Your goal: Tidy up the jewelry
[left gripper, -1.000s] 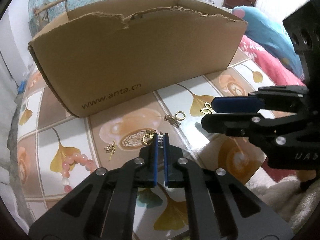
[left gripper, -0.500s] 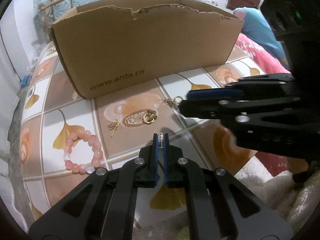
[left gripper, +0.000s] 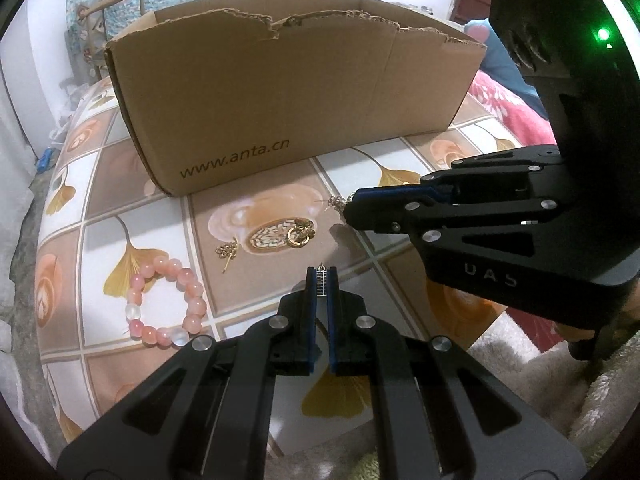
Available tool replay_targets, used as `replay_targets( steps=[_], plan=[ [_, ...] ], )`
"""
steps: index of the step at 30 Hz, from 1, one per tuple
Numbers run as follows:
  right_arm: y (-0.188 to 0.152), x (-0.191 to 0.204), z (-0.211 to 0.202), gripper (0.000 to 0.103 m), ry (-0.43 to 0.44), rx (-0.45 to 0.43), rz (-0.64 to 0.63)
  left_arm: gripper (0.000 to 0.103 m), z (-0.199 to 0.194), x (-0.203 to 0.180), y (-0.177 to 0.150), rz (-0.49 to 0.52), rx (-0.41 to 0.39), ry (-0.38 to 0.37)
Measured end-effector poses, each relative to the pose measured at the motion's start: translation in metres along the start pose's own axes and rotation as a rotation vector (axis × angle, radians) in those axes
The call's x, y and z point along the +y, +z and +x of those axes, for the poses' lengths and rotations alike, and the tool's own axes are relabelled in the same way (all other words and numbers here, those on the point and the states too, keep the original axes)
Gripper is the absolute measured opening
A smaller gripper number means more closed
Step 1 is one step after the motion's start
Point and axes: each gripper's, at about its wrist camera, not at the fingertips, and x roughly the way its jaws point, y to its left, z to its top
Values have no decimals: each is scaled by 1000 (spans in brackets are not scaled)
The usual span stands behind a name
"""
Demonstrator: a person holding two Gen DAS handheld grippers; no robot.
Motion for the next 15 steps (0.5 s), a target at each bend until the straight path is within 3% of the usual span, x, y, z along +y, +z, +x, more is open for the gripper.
replay_targets(
  steps=[15],
  plan=[
    [2, 15, 1, 3, -21, -15, -28, 4, 0, -1, 1, 3, 0, 4]
  ],
)
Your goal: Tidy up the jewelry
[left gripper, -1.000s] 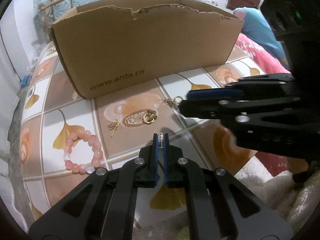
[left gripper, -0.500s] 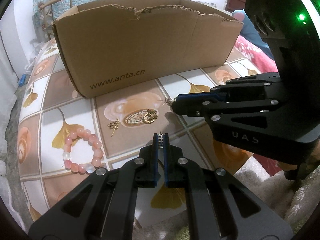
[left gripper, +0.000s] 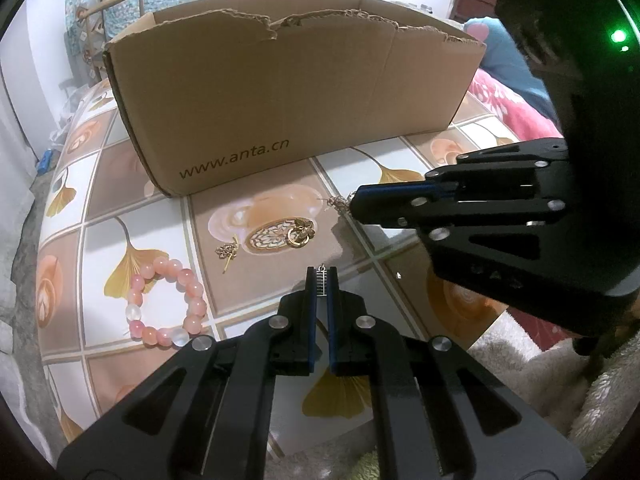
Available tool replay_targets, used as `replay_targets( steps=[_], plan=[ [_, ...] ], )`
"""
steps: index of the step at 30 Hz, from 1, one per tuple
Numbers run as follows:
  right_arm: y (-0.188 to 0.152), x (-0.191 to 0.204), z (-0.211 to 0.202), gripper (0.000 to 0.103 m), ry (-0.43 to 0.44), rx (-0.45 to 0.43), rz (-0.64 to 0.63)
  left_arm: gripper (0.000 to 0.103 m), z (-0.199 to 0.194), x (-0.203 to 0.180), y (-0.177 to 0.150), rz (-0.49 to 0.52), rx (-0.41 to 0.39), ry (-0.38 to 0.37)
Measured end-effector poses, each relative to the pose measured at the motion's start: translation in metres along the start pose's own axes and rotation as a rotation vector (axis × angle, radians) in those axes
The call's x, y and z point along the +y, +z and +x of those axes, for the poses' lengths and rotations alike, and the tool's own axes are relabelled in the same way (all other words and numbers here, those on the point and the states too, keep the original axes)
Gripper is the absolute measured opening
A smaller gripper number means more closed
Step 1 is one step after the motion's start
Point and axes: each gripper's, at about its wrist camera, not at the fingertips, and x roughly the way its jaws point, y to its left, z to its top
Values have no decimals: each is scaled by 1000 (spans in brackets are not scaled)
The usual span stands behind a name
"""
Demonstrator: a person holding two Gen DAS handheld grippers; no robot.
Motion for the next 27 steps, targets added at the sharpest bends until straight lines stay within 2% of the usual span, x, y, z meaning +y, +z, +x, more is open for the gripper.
replay_targets(
  steps=[4, 10, 27],
  plan=[
    [-1, -7, -5, 3, 55, 14, 64, 4, 0, 0, 0, 0, -1, 0],
    [2, -14, -7, 3, 72, 12, 90, 4, 0, 0, -1, 1, -1, 1],
    [12, 2, 19, 5, 12, 26, -2, 4, 0, 0, 0, 1, -2, 1]
  ],
)
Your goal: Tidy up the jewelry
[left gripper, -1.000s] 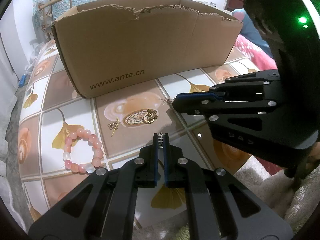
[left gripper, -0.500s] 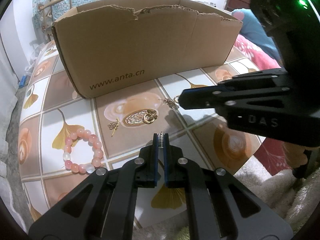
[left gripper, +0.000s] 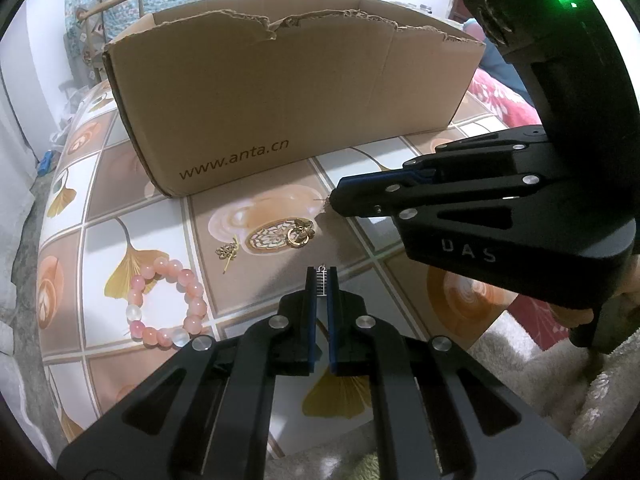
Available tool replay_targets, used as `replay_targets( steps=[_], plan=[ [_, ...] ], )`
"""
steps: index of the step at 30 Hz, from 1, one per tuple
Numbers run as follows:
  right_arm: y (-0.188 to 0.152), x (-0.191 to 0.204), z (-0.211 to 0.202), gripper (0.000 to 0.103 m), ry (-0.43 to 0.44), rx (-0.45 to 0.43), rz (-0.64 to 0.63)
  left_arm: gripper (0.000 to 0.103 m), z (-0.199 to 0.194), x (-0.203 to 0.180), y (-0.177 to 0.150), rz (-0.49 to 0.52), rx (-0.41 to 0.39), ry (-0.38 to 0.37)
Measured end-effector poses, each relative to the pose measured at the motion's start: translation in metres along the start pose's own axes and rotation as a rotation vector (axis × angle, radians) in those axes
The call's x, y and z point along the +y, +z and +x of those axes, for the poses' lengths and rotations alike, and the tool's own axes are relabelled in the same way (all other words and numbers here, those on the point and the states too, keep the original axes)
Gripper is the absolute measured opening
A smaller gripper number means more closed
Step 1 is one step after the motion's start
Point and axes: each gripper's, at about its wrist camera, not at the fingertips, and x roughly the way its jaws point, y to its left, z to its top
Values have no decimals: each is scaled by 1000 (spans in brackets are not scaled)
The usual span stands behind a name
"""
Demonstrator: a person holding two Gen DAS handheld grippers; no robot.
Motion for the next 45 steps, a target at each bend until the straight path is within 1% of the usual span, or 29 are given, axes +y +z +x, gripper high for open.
replay_targets(
  steps=[5, 6, 7, 8, 11, 19, 22, 24, 29, 32, 37, 42, 45],
  plan=[
    [1, 3, 0, 6, -22, 10, -23, 4, 0, 0, 1, -2, 0, -4],
    [1, 3, -1, 8, -22, 11, -23, 4, 0, 0, 1, -2, -1, -5],
    [0, 3, 0, 14, -27, 13, -28, 4, 0, 0, 1, -2, -1, -6],
    [1, 5, 1, 17, -33, 13, -33, 4, 0, 0, 1, -2, -1, -7],
    [0, 5, -2, 17, -49, 6, -57, 4, 0, 1, 0, -1, -2, -7],
    [3, 15, 7, 17, -65, 1, -106, 4, -1, 1, 0, -2, -3, -6],
    [1, 18, 6, 16, -70, -2, -125, 4, -1, 1, 0, -2, -3, -7],
    [1, 19, 8, 9, -67, 4, -132, 4, -1, 1, 0, -3, -5, -8],
    [-1, 21, 6, 5, -76, -11, -149, 4, -1, 2, -1, -2, -5, -8],
    [-2, 24, 1, 4, -73, -29, -157, 4, -1, 2, -1, 2, -7, -7],
    [-6, 22, -19, 4, -59, -68, -146, 4, -1, 2, -1, 7, -12, -3],
    [-7, 7, -42, 4, -18, -102, -73, 4, -3, -2, -3, 5, -20, 0],
    [-4, 1, -57, 4, 2, -138, -43, 4, -5, -1, -4, 6, -27, 9]
  ],
)
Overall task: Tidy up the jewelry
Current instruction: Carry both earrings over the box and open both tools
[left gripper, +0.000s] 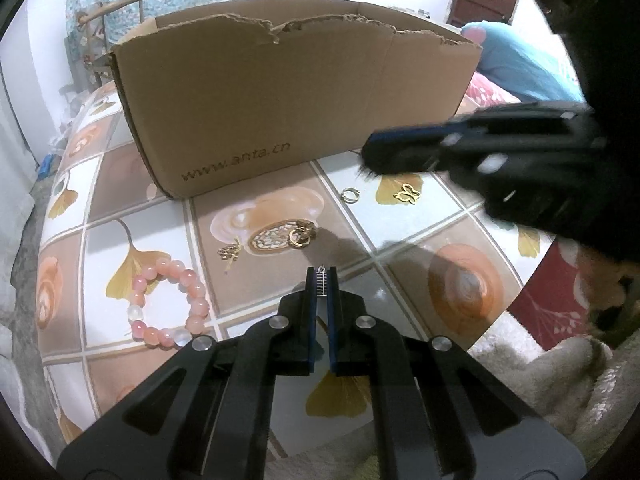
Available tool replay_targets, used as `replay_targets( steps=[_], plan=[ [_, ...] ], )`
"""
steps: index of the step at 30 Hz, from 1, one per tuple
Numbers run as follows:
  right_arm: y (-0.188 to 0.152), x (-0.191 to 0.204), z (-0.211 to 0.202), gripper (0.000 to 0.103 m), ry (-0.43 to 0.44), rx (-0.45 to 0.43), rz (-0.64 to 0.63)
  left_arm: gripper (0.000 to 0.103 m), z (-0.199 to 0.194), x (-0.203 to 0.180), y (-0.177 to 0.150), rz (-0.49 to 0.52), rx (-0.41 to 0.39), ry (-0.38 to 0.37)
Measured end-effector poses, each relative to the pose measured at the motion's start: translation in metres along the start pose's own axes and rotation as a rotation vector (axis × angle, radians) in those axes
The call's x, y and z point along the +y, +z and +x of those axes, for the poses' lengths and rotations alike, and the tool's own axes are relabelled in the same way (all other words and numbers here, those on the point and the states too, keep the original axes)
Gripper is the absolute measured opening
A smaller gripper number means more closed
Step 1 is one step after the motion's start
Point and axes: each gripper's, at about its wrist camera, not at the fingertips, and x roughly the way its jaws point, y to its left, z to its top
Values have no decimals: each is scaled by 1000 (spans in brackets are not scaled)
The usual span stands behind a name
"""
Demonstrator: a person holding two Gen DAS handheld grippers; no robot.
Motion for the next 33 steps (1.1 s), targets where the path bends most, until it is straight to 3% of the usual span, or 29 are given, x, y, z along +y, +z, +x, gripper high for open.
replay_targets(
  steps=[8, 11, 15, 18, 22, 25, 28, 33],
  plan=[
    [25, -2, -50, 4, 91, -160, -13, 4, -30, 4, 13, -1, -90, -21],
    [42, -8, -70, 4, 139, -231, -17, 4, -52, 5, 31, 11, -163, -36],
    [75, -25, -86, 4, 171, -309, -30, 4, -85, 10, 68, 72, -297, -28],
    [103, -47, -80, 4, 200, -299, -15, 4, -89, 20, 106, 112, -335, -22],
    [135, -78, -46, 4, 169, -139, 23, 4, -60, 36, 154, 111, -232, -78],
    [146, -104, -19, 4, 166, -13, 75, 4, -20, 43, 190, 116, -96, -130],
    [148, -128, 9, 4, 158, 93, 131, 4, 16, 34, 212, 128, 15, -183],
    [140, -151, 39, 4, 116, 188, 170, 4, 76, 19, 230, 128, 211, -243]
  ],
)
